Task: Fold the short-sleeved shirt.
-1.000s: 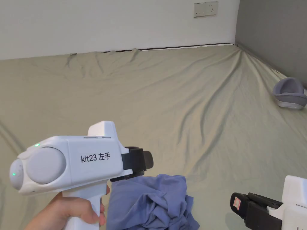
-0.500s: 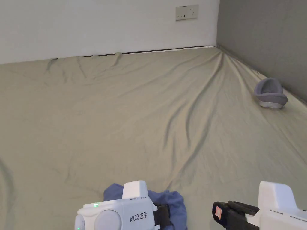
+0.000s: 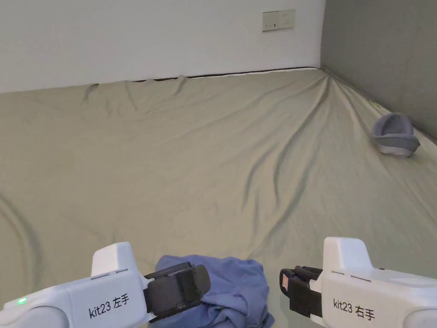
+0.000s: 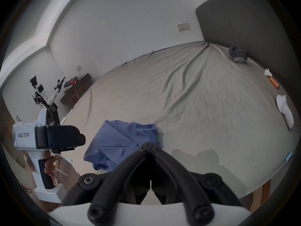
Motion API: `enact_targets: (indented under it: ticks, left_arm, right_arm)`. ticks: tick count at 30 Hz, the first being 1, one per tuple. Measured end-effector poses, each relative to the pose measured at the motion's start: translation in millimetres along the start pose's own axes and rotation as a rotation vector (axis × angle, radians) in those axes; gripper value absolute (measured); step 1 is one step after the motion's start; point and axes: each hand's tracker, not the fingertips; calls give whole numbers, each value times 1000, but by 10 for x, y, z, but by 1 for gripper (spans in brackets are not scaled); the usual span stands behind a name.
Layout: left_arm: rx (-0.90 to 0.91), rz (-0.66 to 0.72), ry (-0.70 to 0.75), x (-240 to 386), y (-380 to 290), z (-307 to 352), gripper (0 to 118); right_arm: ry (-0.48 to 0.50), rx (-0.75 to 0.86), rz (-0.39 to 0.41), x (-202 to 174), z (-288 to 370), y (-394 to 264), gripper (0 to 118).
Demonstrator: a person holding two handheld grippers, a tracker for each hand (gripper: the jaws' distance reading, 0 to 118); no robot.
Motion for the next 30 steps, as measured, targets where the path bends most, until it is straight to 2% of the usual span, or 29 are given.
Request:
enact_targets:
  ticks: [2,3,5,6,8,10,12,14,16,18,19,20,21,22,23,24,25,26,27,30]
  left_arm:
    - [-20,-13,2,-45,-46,104,106]
    - [-26,-2,-8,-83,-81,150,90]
    - [-57,85,-67,-203,-161,155,8]
    - [-74,138,-97,-267,-224,139,0]
    - [-77,170,-154,-307,-309,137,0]
    - [-66,170,-124,-347,-336,154,0]
    - [-72,178,-100,-370,-335,143,0]
    - [-73,193,-99,-436,-278,139,0]
    - [-61,209,-111,-481,-241,124,0]
    - [-61,215,-120,-554,-145,100,0]
    - [-61,215,-122,-582,-106,73,2]
    - [-60,217,-116,-607,-64,45,12]
    - [-62,214,-93,-644,-6,19,30]
    - [-65,203,-68,-673,40,-22,69]
    - [-72,193,-24,-703,84,-85,87]
    - [-80,198,18,-725,116,-163,97]
    - [-88,218,42,-738,140,-228,97]
    - [-108,220,31,-772,165,-297,115]
    - [-132,226,-10,-817,187,-353,118]
    - [-208,257,-90,-882,200,-585,114]
  right_arm:
    - [29,-3,8,-71,-13,13,0]
    - [35,-6,22,-119,-22,17,0]
    - [38,-17,65,-204,-45,31,0]
    - [44,-22,83,-238,-57,40,0]
    - [103,-32,95,-264,-97,93,0]
    - [214,-30,55,-237,-189,170,0]
    - [368,-55,-37,-139,-428,212,0]
    - [448,-115,-139,-7,-746,159,0]
    - [416,-214,-218,117,-1099,6,0]
    - [284,-332,-213,200,-1389,-205,0]
    - [359,-311,-238,252,-1412,-289,0]
    - [446,-211,-307,325,-1364,-279,0]
    - [403,-256,-340,348,-1337,-256,0]
    - [402,-253,-297,341,-1321,-251,0]
    - [410,-247,-237,318,-1319,-237,0]
    - [403,-248,-211,297,-1315,-220,0]
    - [400,-250,-224,290,-1316,-206,0]
    - [401,-252,-223,275,-1310,-209,0]
    - [402,-252,-220,279,-1310,-211,0]
    - [415,-251,-233,315,-1312,-222,0]
